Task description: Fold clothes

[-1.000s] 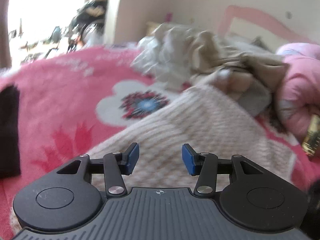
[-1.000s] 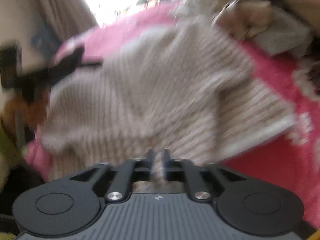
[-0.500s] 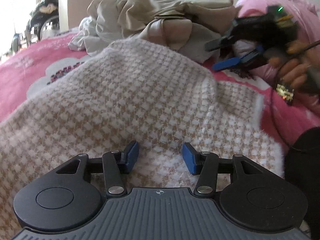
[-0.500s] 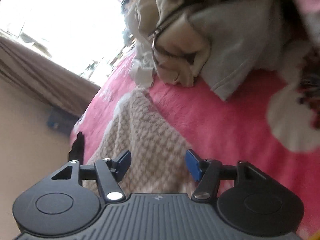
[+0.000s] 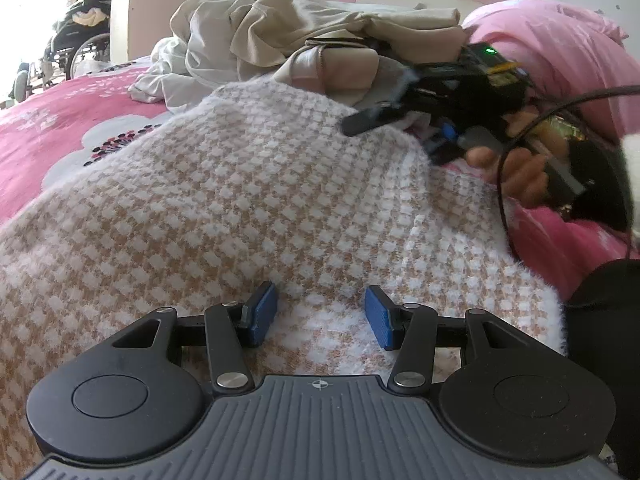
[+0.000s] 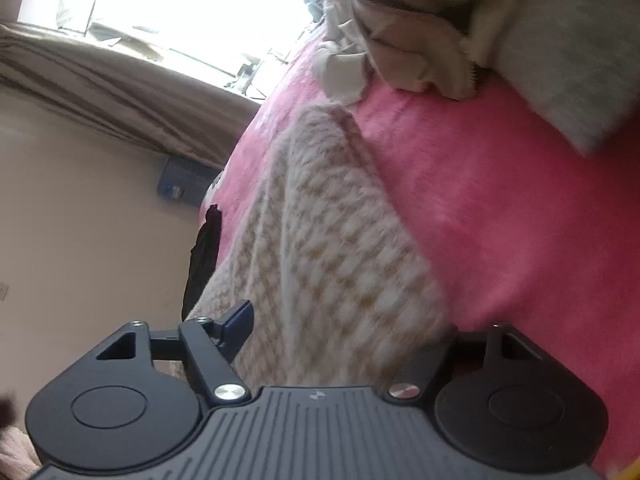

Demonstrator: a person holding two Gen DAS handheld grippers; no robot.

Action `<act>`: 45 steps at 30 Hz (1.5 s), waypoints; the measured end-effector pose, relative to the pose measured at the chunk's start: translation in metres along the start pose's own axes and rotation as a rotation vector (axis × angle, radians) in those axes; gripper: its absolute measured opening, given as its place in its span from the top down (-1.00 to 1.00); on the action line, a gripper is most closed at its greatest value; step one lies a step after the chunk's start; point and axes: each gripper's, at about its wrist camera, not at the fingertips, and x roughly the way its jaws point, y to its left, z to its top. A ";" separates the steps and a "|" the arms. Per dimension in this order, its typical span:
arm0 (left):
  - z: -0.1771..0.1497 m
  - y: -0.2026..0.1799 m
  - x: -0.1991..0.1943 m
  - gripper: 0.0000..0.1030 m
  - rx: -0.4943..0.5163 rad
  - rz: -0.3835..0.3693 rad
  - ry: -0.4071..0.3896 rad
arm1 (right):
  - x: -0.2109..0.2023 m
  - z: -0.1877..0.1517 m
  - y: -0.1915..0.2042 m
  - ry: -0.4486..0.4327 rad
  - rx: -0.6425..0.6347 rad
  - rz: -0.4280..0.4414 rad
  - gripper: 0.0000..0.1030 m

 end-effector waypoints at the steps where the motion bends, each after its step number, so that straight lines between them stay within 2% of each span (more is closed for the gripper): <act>1: 0.000 0.000 0.000 0.05 0.006 -0.002 -0.005 | 0.007 0.003 0.000 0.005 0.003 -0.004 -0.24; 3: -0.002 -0.001 0.000 0.05 0.013 -0.002 -0.012 | 0.015 0.004 0.004 0.016 0.005 -0.022 0.03; 4: -0.002 -0.001 0.000 0.05 0.015 -0.001 -0.013 | 0.018 0.004 0.006 0.022 0.005 -0.031 0.11; 5: -0.001 -0.001 0.000 0.05 0.016 -0.001 -0.013 | 0.020 0.003 0.009 0.030 0.008 -0.033 0.35; 6: -0.002 -0.001 0.000 0.05 0.017 -0.001 -0.015 | 0.019 0.001 0.014 0.033 0.004 -0.028 0.45; 8: -0.003 -0.001 0.001 0.05 0.021 0.000 -0.020 | 0.015 -0.004 0.033 0.026 -0.046 -0.024 0.50; 14: -0.007 0.002 0.001 0.05 -0.004 -0.010 -0.032 | 0.001 -0.012 0.102 0.003 -0.181 0.009 0.52; 21: -0.007 0.004 -0.002 0.05 -0.028 -0.016 -0.029 | 0.014 -0.032 0.169 0.052 -0.326 -0.053 0.52; 23: -0.006 0.005 -0.007 0.05 -0.037 -0.016 -0.022 | 0.019 -0.034 0.179 0.055 -0.332 -0.065 0.52; 26: -0.001 0.012 -0.032 0.06 -0.047 -0.013 -0.010 | 0.022 -0.038 0.193 0.044 -0.342 -0.081 0.52; 29: 0.004 0.035 -0.068 0.06 -0.113 0.040 -0.064 | 0.021 -0.048 0.208 0.040 -0.374 -0.107 0.52; 31: 0.006 0.061 -0.083 0.06 -0.218 0.085 -0.103 | 0.023 -0.055 0.219 0.036 -0.399 -0.130 0.52; 33: 0.009 0.091 -0.083 0.06 -0.363 0.117 -0.115 | 0.028 -0.062 0.230 0.034 -0.424 -0.153 0.52; 35: 0.008 0.113 -0.066 0.07 -0.461 0.131 -0.099 | 0.035 -0.071 0.238 0.029 -0.438 -0.157 0.52; 37: 0.001 0.119 -0.048 0.08 -0.455 0.169 -0.084 | 0.042 -0.081 0.246 0.021 -0.441 -0.161 0.52; 39: -0.002 0.100 -0.044 0.06 -0.347 0.230 -0.099 | 0.051 -0.091 0.254 0.001 -0.442 -0.185 0.52; 41: -0.003 0.091 -0.046 0.05 -0.291 0.259 -0.091 | 0.061 -0.100 0.260 -0.019 -0.448 -0.214 0.52; 45: -0.003 0.094 -0.074 0.06 -0.325 0.244 -0.047 | 0.070 -0.115 0.269 -0.060 -0.477 -0.251 0.52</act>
